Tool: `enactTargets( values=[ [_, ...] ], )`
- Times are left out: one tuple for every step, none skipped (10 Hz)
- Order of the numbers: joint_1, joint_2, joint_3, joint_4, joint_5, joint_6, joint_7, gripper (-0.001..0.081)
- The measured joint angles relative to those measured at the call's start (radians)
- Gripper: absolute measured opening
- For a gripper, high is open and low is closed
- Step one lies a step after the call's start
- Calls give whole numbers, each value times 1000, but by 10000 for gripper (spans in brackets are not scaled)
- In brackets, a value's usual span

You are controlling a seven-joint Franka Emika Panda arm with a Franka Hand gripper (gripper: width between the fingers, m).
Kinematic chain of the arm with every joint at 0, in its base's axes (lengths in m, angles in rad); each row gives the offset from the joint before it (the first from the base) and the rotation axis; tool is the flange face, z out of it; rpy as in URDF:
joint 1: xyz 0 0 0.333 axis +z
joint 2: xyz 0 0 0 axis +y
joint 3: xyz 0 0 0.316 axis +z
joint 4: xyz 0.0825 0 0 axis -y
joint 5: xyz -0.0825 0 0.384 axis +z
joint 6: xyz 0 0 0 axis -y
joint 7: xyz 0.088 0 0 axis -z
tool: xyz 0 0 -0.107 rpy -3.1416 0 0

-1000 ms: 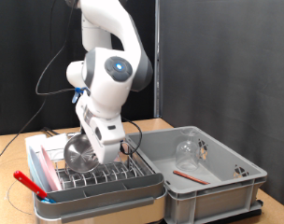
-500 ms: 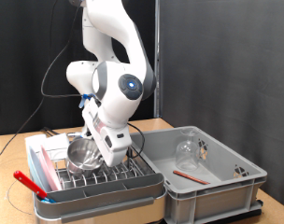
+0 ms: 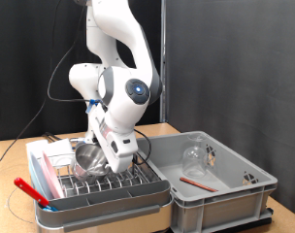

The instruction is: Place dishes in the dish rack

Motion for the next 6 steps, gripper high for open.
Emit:
enactTargets(
  values=[
    [0, -3, 1, -5, 3, 6, 4, 804],
    [0, -8, 1, -11, 7, 18, 8, 804],
    [0, -17, 1, -17, 10, 35, 13, 804],
    [0, -26, 1, -22, 10, 44, 18, 804],
    [0, -36, 1, -26, 10, 46, 19, 804],
    [0, -46, 1, -31, 10, 46, 19, 804]
  ],
)
